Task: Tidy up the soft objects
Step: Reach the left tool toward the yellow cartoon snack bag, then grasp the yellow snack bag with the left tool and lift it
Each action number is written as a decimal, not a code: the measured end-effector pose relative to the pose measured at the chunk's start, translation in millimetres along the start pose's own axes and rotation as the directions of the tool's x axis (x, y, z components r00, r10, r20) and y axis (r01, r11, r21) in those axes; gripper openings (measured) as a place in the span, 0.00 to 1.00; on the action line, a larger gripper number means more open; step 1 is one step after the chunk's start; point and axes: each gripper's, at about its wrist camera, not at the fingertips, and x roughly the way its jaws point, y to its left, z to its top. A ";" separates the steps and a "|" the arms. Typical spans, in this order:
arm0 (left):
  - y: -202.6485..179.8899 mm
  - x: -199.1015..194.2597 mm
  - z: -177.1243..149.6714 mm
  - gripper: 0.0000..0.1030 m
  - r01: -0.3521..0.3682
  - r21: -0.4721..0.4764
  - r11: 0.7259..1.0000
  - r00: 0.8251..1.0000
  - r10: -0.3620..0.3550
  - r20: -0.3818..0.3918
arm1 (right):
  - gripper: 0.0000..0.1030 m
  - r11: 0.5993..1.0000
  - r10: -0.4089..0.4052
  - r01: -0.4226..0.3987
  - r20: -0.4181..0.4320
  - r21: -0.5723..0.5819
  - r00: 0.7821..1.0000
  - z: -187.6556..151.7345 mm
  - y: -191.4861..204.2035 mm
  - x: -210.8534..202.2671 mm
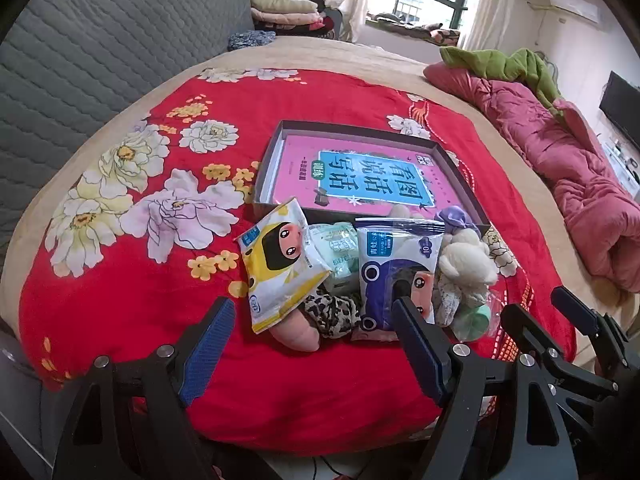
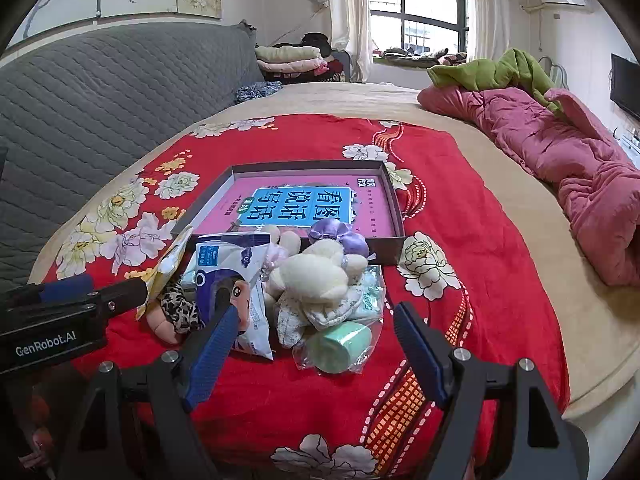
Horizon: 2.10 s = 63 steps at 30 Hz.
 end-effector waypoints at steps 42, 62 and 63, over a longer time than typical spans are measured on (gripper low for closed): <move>14.3 13.0 -3.2 0.79 -0.011 -0.038 0.999 1.000 0.010 -0.007 | 0.77 1.000 0.002 -0.002 -0.017 -0.008 1.000 -4.9 0.4 9.4; 27.0 82.8 16.3 0.79 -0.089 -0.050 0.995 0.994 0.086 -0.072 | 0.77 0.998 0.019 -0.017 -0.033 0.060 0.999 -4.0 -16.5 37.5; 29.3 85.9 17.5 0.79 -0.089 -0.058 0.994 0.993 0.084 -0.079 | 0.77 0.998 0.016 -0.014 -0.032 0.063 0.999 -3.6 -17.4 38.9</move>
